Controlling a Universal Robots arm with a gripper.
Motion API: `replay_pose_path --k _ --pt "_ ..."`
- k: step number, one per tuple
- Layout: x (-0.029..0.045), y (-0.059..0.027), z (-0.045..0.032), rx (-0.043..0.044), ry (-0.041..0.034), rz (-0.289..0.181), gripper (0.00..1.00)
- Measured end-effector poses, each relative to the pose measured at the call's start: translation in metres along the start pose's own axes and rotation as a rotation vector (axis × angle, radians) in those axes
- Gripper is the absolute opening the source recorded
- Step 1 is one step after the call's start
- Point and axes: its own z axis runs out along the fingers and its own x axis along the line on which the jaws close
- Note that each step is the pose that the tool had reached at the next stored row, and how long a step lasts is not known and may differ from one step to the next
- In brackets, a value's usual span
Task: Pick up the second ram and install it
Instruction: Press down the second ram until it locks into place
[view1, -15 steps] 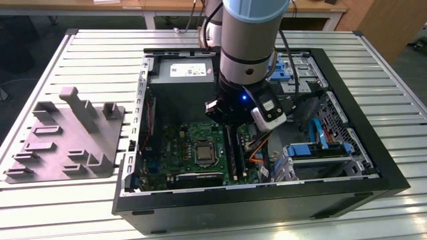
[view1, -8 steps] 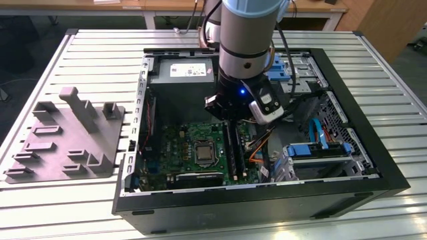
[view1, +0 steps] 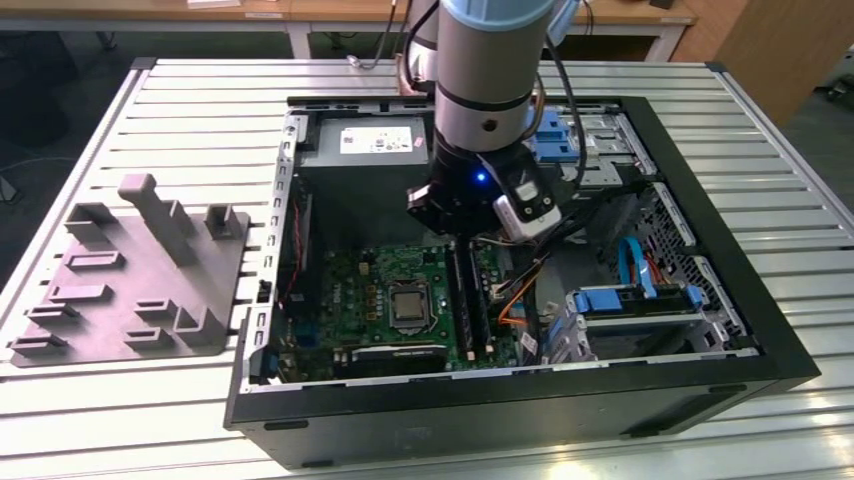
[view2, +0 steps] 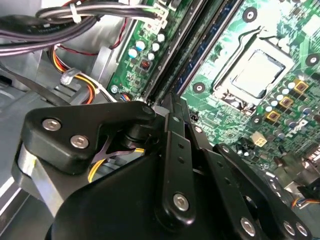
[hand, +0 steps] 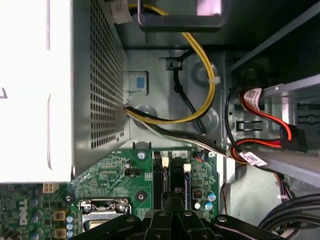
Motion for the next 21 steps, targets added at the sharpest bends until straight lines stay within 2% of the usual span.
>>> replay_pose_path --k 7,12,21 --pt "0.0031 0.0030 0.0066 0.0002 -0.0002 0.004 0.10" --pt "0.0032 0.0032 0.0071 0.0004 -0.0002 0.005 0.10" --pt "0.0034 0.0032 0.0126 0.0001 -0.0003 0.005 0.10"
